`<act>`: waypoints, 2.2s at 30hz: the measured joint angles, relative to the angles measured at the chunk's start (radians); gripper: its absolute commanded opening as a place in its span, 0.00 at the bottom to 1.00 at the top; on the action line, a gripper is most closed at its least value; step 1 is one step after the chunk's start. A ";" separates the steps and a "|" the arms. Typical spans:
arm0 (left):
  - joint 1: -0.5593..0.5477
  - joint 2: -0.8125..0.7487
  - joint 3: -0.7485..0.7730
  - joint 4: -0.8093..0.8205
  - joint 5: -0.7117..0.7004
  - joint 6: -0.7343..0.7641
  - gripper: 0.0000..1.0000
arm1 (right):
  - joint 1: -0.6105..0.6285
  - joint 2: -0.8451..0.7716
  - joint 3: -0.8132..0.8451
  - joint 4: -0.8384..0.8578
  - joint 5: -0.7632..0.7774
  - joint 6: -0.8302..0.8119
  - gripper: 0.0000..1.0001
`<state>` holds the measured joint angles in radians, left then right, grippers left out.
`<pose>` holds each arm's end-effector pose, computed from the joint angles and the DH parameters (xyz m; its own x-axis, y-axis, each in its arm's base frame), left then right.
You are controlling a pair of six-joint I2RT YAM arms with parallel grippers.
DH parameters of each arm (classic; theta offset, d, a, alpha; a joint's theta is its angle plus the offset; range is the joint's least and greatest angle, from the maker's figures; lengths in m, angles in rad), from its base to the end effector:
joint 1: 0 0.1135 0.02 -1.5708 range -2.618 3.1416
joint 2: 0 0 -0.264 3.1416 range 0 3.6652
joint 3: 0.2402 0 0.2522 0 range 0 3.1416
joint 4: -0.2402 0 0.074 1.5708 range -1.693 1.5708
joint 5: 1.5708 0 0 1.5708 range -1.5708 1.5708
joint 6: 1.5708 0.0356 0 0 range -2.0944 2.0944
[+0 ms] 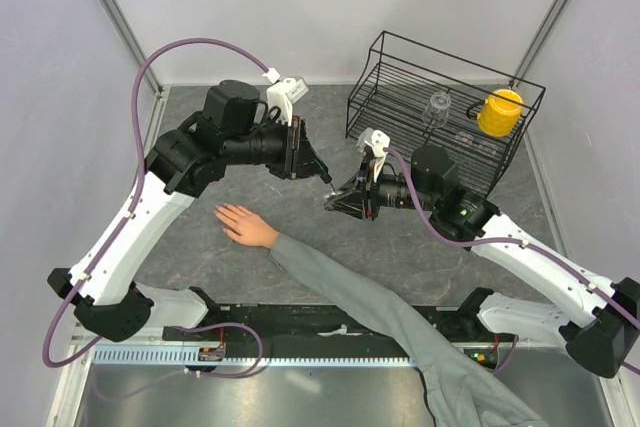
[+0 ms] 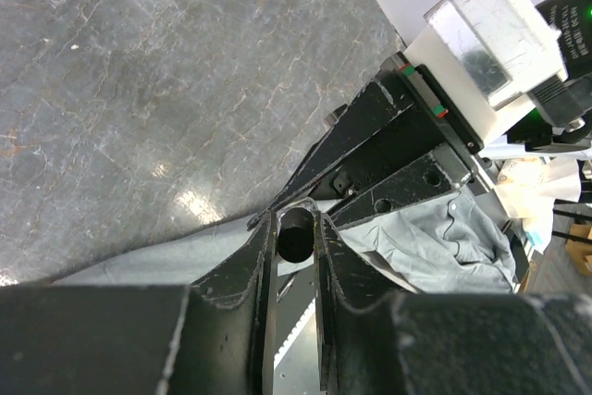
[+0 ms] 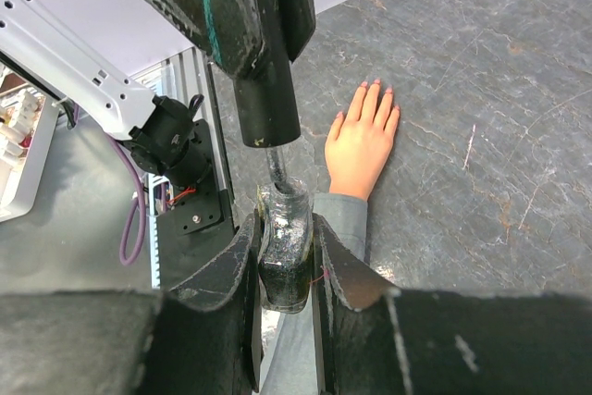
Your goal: Paint the nails
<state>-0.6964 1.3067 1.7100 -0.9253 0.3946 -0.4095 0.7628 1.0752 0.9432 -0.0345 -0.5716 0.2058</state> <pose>0.1795 -0.1680 0.4664 -0.6884 0.0965 -0.7188 0.6254 0.5809 -0.5210 0.1657 0.1851 0.3557 -0.3148 -0.0632 -0.9470 -0.9219 0.2577 0.2893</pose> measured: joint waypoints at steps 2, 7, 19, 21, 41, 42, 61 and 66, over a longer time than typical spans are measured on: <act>-0.001 0.000 0.000 -0.008 0.000 0.001 0.02 | 0.000 0.000 0.000 0.001 0.000 0.000 0.00; -0.001 0.000 0.000 -0.016 -0.001 0.006 0.02 | 0.000 0.000 0.000 0.003 0.000 0.000 0.00; -0.001 0.000 0.000 -0.016 -0.005 0.008 0.02 | 0.000 -0.001 0.000 0.004 0.000 0.000 0.00; -0.002 0.000 0.000 -0.016 -0.005 0.008 0.02 | 0.000 -0.001 0.000 0.004 0.000 0.000 0.00; -0.002 0.010 0.006 -0.016 -0.013 0.008 0.02 | -0.001 -0.014 0.000 0.004 -0.019 0.000 0.00; -0.002 0.010 0.007 -0.016 -0.014 0.008 0.02 | -0.001 -0.014 0.000 0.004 -0.020 0.000 0.00; -0.002 0.011 0.008 -0.022 -0.065 0.009 0.02 | -0.001 -0.028 0.000 0.020 -0.039 0.004 0.00; -0.002 0.005 0.014 -0.023 -0.107 0.009 0.02 | -0.001 -0.041 -0.004 0.016 -0.030 0.003 0.00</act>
<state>-0.6979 1.3113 1.7237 -0.9478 0.2878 -0.4004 0.7616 1.0340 0.9394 -0.0189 -0.6014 0.2085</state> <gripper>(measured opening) 0.237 0.270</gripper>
